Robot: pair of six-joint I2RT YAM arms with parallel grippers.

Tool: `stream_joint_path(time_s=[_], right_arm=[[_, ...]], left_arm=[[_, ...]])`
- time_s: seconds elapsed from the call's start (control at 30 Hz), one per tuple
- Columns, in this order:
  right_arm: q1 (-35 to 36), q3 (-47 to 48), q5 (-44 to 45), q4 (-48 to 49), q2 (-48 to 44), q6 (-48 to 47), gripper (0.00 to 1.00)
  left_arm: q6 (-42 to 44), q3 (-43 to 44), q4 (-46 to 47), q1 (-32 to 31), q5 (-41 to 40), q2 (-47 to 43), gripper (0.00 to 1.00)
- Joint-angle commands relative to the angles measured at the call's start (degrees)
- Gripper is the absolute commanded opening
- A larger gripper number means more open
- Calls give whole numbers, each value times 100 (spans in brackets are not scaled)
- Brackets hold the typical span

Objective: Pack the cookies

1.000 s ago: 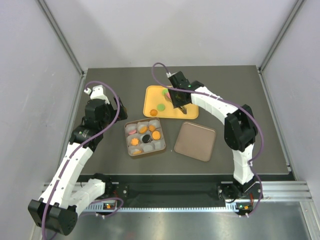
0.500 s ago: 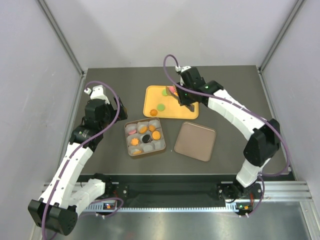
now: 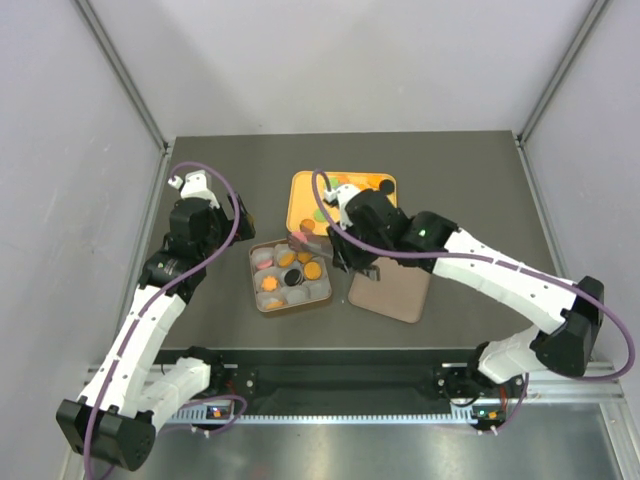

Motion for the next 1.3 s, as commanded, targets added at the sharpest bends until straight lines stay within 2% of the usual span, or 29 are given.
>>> stream_joint_path(time_s=[0.0, 0.27, 1.27], right_arm=[[369, -226, -188, -6, -147, 367, 32], [994, -569, -303, -68, -86, 728, 32], [1170, -745, -303, 72, 196, 816, 36]], left_arm=[[-33, -32, 318, 42, 73, -86, 99], [-42, -32, 310, 51, 108, -86, 99], [-42, -41, 327, 59, 143, -138, 99]])
